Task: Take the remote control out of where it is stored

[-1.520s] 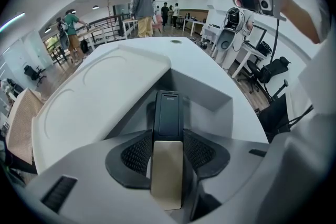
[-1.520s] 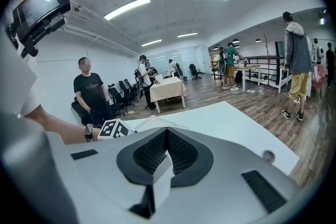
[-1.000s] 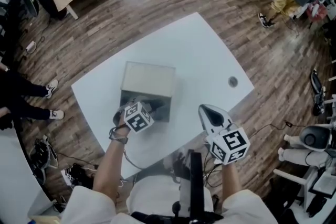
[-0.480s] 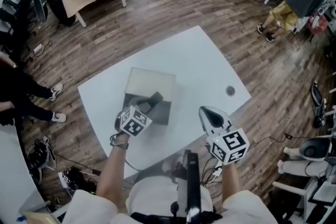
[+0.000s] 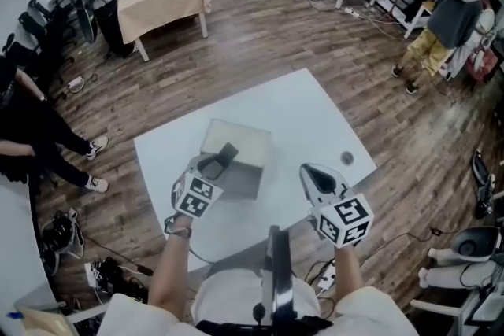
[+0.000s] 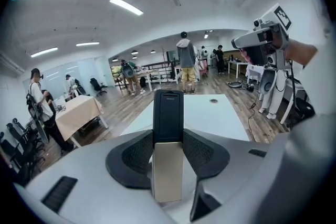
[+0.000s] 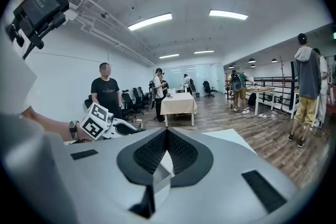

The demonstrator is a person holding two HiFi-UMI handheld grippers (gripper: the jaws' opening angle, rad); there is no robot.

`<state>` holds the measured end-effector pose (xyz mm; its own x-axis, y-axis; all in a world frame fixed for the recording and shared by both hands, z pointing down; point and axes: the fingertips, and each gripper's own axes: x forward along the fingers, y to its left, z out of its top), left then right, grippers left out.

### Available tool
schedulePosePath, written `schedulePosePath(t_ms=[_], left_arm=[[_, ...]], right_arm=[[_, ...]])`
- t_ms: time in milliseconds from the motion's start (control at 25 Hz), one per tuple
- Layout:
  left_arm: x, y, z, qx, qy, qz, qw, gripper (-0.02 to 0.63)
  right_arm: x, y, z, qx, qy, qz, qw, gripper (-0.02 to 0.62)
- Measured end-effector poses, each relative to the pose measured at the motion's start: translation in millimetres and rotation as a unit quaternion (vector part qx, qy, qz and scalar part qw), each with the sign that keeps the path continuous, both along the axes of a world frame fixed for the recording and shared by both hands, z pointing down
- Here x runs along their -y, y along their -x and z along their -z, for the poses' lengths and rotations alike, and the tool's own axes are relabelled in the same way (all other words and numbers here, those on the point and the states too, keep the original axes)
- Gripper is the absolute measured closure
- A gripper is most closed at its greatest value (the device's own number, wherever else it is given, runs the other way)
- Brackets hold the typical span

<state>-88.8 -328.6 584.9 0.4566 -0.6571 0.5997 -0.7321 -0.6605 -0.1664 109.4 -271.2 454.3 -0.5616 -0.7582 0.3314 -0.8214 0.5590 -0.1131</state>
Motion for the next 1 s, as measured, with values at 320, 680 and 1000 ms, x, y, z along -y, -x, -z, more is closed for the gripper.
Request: schedulePosePath(t_ms=[320,680,1000], left_arm=[[-25.2,15.4,56.6,-0.044,-0.043,0.056,0.9966,0.423],[-57.8,33.9,133.0,-0.087,-0.114,0.106,0.9839,0.423],[-85.6,44.1,178.9,-0.118,-0.166,0.130,0.9703,0.423]], right_arm=[[-8.8,10.0,29.3,0.004,-0.032,0.029,0.999,0.595],[-18.4,29.0,57.1,0.009,-0.055,0.073,0.996,0.595],[-24.9,37.7,72.5,0.005,-0.072,0.092,0.993,0.595]])
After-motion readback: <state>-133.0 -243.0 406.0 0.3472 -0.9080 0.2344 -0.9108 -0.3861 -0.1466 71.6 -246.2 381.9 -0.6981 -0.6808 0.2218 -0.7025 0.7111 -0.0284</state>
